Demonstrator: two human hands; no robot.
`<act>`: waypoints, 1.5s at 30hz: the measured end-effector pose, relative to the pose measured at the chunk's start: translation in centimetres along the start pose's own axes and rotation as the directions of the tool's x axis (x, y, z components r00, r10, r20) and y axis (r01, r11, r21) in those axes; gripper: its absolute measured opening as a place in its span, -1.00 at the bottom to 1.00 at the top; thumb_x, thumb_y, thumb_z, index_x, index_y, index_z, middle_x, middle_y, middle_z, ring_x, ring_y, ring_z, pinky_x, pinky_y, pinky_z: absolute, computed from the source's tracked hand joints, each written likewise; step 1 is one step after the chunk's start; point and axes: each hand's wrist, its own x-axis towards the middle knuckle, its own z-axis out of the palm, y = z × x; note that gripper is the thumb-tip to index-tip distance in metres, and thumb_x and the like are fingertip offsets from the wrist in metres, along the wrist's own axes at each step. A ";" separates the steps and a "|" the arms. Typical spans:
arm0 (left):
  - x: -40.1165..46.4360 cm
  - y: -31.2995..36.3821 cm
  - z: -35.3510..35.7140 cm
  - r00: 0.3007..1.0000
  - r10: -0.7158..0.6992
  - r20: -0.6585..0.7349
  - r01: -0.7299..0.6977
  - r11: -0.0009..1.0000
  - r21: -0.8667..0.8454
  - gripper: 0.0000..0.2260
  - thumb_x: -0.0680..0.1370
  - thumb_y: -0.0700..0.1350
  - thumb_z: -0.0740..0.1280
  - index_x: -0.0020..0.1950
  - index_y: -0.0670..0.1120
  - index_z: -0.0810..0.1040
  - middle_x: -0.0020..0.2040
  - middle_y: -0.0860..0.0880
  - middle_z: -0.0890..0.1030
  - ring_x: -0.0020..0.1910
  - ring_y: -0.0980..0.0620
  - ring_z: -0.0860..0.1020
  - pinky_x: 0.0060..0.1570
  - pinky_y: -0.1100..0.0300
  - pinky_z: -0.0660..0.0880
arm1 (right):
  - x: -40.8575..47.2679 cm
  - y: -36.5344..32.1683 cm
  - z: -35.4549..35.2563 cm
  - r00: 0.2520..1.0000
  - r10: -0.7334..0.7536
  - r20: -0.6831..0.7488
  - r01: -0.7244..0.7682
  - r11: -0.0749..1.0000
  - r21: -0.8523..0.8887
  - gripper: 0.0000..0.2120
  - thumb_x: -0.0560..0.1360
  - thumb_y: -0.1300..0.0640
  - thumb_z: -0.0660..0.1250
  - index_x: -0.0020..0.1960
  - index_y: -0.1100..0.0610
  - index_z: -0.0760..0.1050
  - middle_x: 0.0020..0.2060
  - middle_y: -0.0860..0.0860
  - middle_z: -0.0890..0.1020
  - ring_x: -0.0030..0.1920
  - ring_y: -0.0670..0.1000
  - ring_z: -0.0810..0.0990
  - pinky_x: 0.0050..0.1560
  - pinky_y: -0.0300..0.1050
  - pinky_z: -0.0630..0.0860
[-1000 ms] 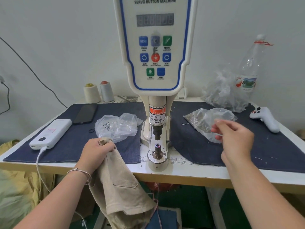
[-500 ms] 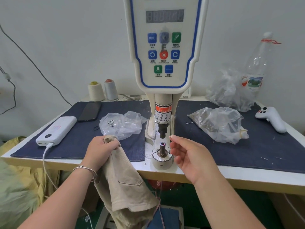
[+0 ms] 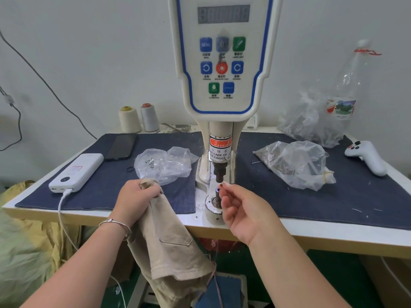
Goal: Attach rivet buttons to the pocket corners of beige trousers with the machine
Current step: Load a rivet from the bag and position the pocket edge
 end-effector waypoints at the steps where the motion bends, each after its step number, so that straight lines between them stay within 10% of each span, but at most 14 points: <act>1: 0.0 0.0 0.0 1.000 -0.001 0.000 0.001 1.000 -0.001 -0.83 0.25 -0.02 0.30 -0.38 -0.06 0.65 -0.40 -0.01 0.54 -0.30 0.06 0.44 -0.24 0.14 0.35 | 0.0 -0.1 0.1 1.000 0.007 0.008 -0.007 1.000 0.011 -0.89 0.48 0.25 0.42 -0.05 0.31 0.62 -0.37 0.10 0.67 -0.51 -0.08 0.59 -0.61 -0.32 0.41; 45: -0.4 0.7 -0.2 1.000 -0.024 0.007 0.024 1.000 0.001 -0.82 0.24 -0.03 0.30 -0.38 -0.08 0.66 -0.30 -0.19 0.61 -0.26 0.02 0.46 -0.21 0.13 0.38 | -1.0 -0.2 -0.3 0.985 0.012 0.174 -0.046 0.979 0.197 -0.75 0.49 0.23 0.30 0.10 0.36 0.55 -0.25 0.17 0.67 -0.52 -0.06 0.52 -0.59 -0.30 0.39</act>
